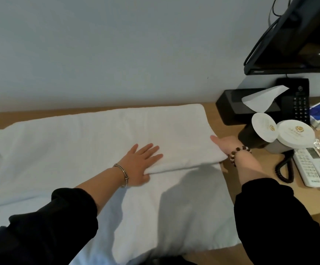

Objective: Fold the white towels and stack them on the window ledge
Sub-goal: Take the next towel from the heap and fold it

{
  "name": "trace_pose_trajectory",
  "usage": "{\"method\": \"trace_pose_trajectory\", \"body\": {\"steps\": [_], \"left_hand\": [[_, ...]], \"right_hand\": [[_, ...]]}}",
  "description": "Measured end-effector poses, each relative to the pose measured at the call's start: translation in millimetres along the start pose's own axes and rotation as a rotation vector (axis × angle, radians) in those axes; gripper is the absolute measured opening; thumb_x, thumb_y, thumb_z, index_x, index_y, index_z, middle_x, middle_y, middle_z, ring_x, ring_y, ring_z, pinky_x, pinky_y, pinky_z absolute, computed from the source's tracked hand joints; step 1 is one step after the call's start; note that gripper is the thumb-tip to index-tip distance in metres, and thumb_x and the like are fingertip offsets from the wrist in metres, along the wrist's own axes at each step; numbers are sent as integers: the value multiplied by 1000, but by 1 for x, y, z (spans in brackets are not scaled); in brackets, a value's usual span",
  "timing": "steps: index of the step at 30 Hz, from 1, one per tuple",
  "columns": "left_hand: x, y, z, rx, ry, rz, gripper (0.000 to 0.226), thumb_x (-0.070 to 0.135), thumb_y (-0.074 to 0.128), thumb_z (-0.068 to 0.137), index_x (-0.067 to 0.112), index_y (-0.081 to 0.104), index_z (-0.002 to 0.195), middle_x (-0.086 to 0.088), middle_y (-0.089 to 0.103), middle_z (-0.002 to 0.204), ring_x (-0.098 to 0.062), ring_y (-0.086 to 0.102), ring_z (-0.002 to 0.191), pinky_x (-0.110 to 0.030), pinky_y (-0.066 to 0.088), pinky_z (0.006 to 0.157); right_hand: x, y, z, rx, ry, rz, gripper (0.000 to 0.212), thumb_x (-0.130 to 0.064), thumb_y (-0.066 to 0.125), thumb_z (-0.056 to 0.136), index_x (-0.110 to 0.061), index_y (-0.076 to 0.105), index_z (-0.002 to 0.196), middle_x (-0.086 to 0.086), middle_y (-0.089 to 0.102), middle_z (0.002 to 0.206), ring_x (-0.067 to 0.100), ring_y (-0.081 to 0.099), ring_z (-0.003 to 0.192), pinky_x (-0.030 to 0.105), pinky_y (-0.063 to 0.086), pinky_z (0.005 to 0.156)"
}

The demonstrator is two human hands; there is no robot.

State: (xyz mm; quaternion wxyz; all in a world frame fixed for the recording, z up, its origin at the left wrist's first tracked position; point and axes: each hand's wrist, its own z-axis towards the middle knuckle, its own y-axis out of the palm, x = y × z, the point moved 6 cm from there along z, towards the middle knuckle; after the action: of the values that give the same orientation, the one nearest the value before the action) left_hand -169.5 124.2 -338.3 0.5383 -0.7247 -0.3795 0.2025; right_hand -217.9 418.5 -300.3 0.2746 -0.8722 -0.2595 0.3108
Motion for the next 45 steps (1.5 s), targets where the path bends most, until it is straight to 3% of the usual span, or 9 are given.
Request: {"method": "trace_pose_trajectory", "body": {"steps": [8,11,13,17,22,29,34,41,45], "left_hand": [[11,4,-27,95,-79,-74,70,24,43,89,25,11,152,0,-4,160,-18,-6,147,-42,-3,117],[7,8,-46,167,-69,-99,66,25,36,85,20,24,150,-4,10,159,-23,8,147,-43,2,116],[0,12,-61,172,-92,-99,70,33,22,81,18,29,148,-5,17,158,-24,14,146,-41,1,113],[-20,20,-95,148,-217,-53,70,39,25,78,16,42,142,-7,33,152,-27,29,141,-52,18,111],[-65,29,-148,124,-443,-45,68,40,34,73,17,53,134,-10,47,143,-31,45,131,-58,37,99],[-131,58,-267,117,-780,-82,59,35,34,96,21,16,151,-3,4,160,-22,0,147,-48,4,116],[-180,66,-354,364,-782,-148,60,13,68,69,11,54,128,-16,49,139,-31,45,130,-53,40,99],[-269,92,-420,717,-1209,-1004,60,3,51,85,12,37,143,-8,48,139,-28,46,126,-30,35,102],[-299,89,-416,793,-1319,-1207,36,4,47,89,8,58,123,-9,63,110,-27,57,110,-23,38,80]], "right_hand": [[18,33,-17,459,-63,-241,45,-43,30,101,-5,54,99,16,62,97,30,56,85,34,42,70],[2,38,-33,643,-141,-484,25,-25,40,100,-10,46,119,13,57,114,28,53,102,38,41,82],[-19,54,-43,701,-271,-628,40,-14,46,93,-13,39,132,11,44,134,28,42,119,40,34,98],[-69,117,-63,531,-512,-744,54,-15,35,96,-13,20,148,10,17,155,26,14,143,43,9,118],[-118,197,-91,364,-641,-736,51,-21,28,100,-11,16,148,10,12,157,25,9,145,40,9,118],[-194,311,-158,151,-832,-706,52,-24,24,102,-10,9,151,10,1,159,25,1,146,40,5,119],[-246,396,-216,8,-987,-672,54,-30,25,102,-11,12,151,9,1,159,23,3,147,38,6,120],[-270,446,-230,14,-799,-816,66,-46,18,100,-9,0,152,6,-8,160,22,-4,147,45,8,118],[-264,451,-226,-1,-750,-927,70,-50,13,99,-10,-11,151,6,-20,157,21,-13,146,46,2,118]]}}
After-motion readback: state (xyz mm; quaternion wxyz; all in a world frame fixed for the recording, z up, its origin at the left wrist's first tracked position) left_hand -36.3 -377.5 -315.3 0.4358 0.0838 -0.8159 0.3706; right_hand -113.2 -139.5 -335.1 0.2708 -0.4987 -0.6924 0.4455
